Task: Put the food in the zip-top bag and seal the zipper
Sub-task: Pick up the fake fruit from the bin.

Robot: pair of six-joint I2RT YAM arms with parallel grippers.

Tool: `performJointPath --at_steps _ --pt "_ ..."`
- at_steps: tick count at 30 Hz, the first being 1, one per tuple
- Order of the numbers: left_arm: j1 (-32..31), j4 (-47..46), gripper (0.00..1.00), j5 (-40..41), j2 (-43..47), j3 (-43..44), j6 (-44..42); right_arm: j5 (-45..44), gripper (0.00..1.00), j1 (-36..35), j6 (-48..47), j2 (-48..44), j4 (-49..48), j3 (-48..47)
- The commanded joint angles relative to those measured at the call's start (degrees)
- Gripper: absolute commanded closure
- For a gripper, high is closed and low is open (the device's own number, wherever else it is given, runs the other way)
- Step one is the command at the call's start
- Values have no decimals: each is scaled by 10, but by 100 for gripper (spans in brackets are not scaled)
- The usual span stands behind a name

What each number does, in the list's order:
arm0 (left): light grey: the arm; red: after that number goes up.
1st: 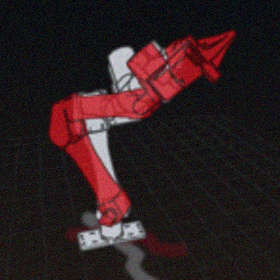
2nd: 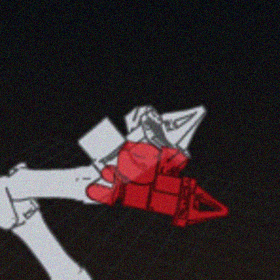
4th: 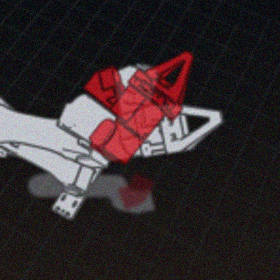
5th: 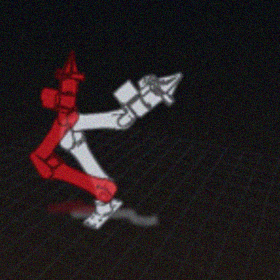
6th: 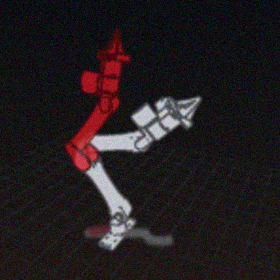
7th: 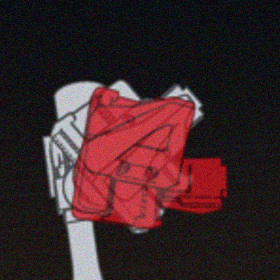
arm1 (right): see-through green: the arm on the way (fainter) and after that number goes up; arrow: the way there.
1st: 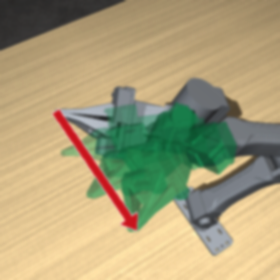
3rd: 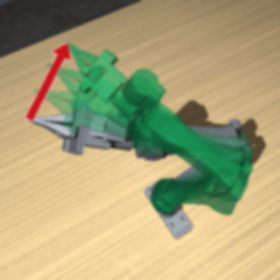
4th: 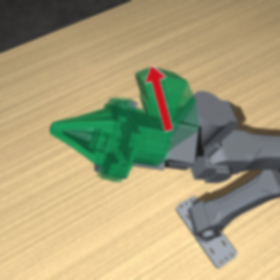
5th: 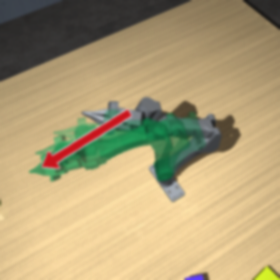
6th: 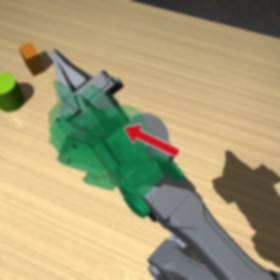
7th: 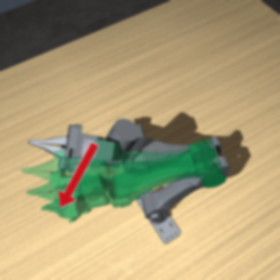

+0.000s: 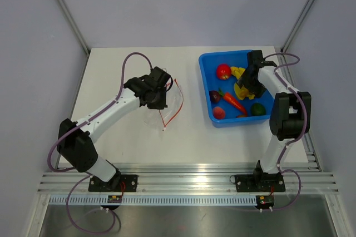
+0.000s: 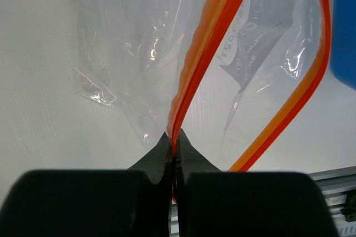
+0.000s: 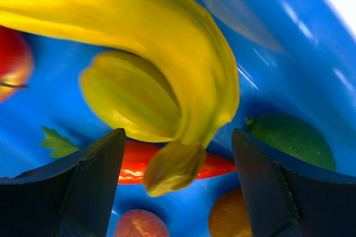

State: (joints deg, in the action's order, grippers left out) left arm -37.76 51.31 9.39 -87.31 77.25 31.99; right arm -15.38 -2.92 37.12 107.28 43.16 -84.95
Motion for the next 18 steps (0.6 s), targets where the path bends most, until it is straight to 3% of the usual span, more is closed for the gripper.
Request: performJointPath --at_steps 1,4,6,7,11,18 --pt "-2 -22 100 -3 -5 23 -2 10 16 1 19 -23 -8 26" --pt "-1 -22 100 -5 -6 24 -3 18 18 2 21 -22 -12 36" --pt "-2 -21 100 -5 -4 24 -3 25 30 2 23 -27 -21 47" --pt "-2 -21 100 -4 -3 23 -3 25 44 1 23 -30 -24 50" --pt "-2 -18 100 -1 1 21 -3 13 72 1 22 -72 -27 60" --pt "-2 -19 100 2 2 23 -4 -17 92 2 -2 -140 -18 65"
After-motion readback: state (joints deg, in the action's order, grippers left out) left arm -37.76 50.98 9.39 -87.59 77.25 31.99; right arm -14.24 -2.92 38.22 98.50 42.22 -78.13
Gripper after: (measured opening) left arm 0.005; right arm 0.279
